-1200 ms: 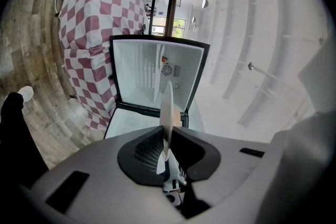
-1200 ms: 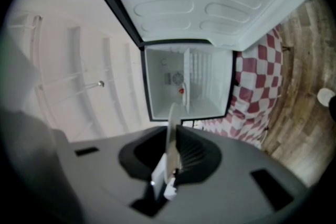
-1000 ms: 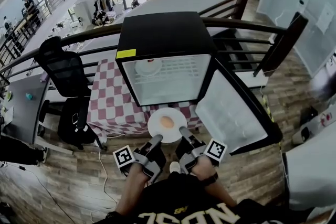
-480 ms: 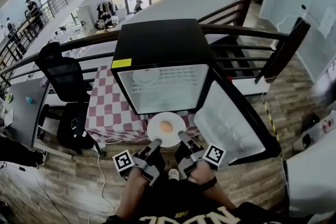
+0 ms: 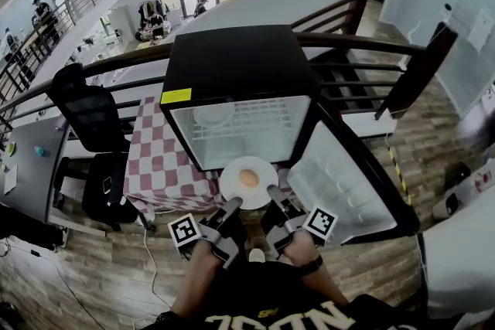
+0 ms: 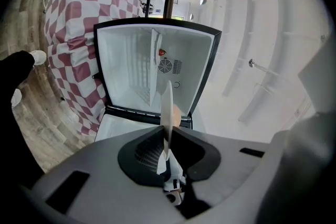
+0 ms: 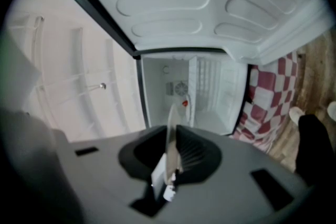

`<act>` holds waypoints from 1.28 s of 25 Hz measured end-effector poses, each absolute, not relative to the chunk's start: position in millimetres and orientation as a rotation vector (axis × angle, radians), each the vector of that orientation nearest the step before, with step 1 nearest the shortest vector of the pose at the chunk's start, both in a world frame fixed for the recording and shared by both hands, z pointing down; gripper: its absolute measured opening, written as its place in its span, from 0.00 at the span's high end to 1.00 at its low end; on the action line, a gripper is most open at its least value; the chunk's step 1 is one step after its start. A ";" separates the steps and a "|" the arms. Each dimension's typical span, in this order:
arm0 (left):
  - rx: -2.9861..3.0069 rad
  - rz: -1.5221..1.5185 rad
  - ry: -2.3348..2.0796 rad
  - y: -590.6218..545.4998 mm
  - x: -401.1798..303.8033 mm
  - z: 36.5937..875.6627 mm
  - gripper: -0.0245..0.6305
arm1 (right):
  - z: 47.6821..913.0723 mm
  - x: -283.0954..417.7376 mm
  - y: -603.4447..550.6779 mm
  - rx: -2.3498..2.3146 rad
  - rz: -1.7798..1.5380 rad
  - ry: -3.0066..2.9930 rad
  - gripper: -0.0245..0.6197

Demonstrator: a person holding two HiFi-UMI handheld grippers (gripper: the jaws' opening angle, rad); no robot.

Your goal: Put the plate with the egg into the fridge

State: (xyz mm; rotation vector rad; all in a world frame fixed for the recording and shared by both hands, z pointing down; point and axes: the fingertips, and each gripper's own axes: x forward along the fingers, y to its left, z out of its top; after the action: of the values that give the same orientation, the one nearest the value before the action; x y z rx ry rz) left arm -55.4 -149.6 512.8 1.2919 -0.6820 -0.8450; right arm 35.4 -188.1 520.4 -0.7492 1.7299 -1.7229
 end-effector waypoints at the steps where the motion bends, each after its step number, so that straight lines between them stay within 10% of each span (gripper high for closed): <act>1: 1.296 -0.838 -0.679 -153.5 -54.6 513.4 0.89 | 521.0 36.9 -191.2 -0.759 -1.718 1.727 0.89; 32: 1.323 -0.740 -0.699 -314.3 -60.2 523.0 0.89 | 533.0 36.9 -338.6 -0.949 -1.593 1.668 0.90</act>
State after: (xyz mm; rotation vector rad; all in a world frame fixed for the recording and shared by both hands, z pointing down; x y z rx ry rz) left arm -60.2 -314.3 523.0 1.3233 -0.6991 -0.7398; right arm 36.9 -338.6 533.0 -0.9491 1.6679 -1.5933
